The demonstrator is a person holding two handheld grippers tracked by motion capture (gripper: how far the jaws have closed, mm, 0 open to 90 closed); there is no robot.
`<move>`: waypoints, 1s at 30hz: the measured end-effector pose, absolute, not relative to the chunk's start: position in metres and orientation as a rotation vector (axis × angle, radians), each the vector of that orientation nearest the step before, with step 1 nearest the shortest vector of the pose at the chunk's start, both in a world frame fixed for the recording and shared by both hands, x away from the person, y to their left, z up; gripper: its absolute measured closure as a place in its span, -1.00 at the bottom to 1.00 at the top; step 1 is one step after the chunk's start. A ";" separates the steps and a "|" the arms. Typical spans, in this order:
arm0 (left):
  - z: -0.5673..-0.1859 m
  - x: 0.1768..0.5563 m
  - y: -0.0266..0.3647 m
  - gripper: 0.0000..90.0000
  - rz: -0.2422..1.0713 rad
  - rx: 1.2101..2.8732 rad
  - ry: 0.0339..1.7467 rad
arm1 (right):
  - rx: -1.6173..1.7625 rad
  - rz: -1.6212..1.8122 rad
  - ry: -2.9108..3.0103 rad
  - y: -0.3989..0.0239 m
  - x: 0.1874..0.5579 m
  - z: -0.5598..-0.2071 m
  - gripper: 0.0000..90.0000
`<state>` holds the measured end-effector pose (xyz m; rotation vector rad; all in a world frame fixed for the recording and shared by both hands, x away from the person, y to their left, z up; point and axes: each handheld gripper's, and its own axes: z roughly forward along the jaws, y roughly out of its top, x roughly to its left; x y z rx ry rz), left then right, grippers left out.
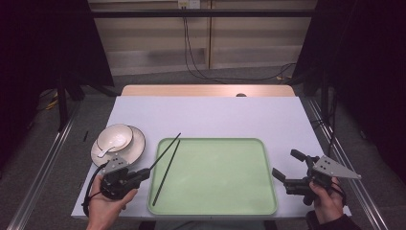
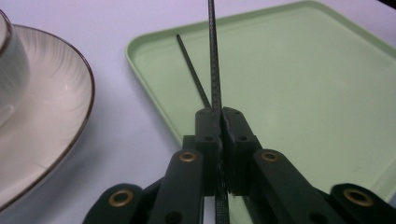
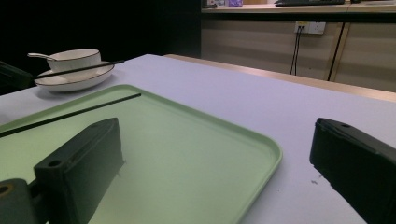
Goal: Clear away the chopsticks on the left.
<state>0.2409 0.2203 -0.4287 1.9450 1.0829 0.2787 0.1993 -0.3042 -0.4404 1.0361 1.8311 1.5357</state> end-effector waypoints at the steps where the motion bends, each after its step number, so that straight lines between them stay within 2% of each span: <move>1: -0.429 0.241 0.218 0.91 0.276 1.938 1.096 | 1.035 1.532 1.829 -0.304 0.199 -0.441 -0.96; 6: -0.430 0.239 0.205 0.91 0.344 1.921 1.193 | 1.038 1.532 1.833 -0.304 0.199 -0.441 -0.96; 12: -0.431 0.247 0.186 0.91 0.350 1.896 1.306 | 1.041 1.534 1.834 -0.304 0.200 -0.441 -0.96; 15: -0.430 0.248 0.174 0.91 0.380 1.894 1.322 | 1.043 1.539 1.832 -0.304 0.200 -0.441 -0.96; 19: -0.433 0.248 0.161 0.91 0.351 1.884 1.340 | 1.040 1.539 1.836 -0.304 0.200 -0.441 -0.96; 30: -0.456 0.249 0.149 0.91 0.329 1.989 1.366 | 1.041 1.542 1.841 -0.304 0.199 -0.441 -0.96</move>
